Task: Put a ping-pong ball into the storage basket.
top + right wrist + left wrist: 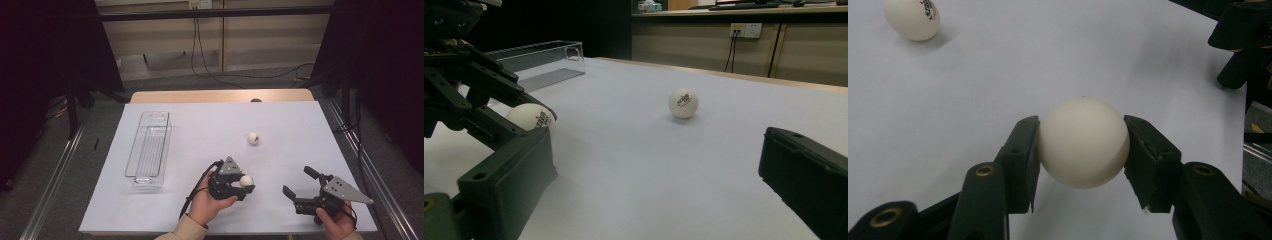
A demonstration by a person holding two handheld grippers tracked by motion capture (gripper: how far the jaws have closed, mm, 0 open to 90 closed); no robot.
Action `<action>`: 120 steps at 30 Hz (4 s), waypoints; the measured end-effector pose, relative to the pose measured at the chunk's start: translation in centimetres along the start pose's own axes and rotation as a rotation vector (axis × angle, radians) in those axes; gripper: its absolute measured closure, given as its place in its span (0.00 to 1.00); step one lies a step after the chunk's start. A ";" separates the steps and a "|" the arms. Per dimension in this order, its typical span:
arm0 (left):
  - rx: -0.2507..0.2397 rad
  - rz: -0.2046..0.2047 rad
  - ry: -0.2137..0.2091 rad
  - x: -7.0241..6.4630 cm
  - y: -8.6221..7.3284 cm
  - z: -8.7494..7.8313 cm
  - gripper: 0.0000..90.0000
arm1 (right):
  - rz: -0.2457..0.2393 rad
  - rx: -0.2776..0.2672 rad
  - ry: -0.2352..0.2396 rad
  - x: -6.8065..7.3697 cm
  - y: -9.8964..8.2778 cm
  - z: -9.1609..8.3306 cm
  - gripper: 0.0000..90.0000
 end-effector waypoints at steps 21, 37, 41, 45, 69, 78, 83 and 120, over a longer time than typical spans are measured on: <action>-0.008 -0.022 0.012 0.9 0.1 -1.1 0.57 | 0.002 0.001 0.000 -0.1 0.0 -0.1 0.01; -0.023 -0.050 0.028 1.8 0.2 -2.2 0.57 | 0.004 -0.002 0.001 -0.1 0.0 0.0 0.01; -0.026 -0.052 0.031 2.0 0.3 -2.5 0.57 | 0.002 -0.002 -0.001 -0.1 0.0 0.0 0.01; -0.031 -0.059 0.036 2.1 0.4 -2.7 0.57 | 0.003 -0.003 -0.001 -0.1 0.0 0.0 0.01; -0.051 -0.090 0.063 3.3 0.6 -4.3 0.57 | 0.002 -0.003 0.005 0.1 0.1 0.0 0.01; -0.058 -0.097 0.071 3.8 0.6 -4.9 0.57 | 0.001 -0.003 0.006 0.1 0.1 0.0 0.01; -0.067 -0.110 0.080 4.1 0.7 -5.3 0.57 | 0.002 -0.003 0.006 0.1 0.1 0.0 0.01; -0.080 -0.150 0.121 5.7 0.5 -7.2 0.57 | -0.003 -0.005 0.009 0.1 0.1 0.0 0.01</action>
Point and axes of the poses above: each handheld gripper's, and its own axes: z roughly forward along the jaws, y roughly out of its top, x roughly to its left, the point moved 10 cm from there along z, roughly forward along the jaws, and after that the axes turned 2 degrees about z, right-handed, at the moved point
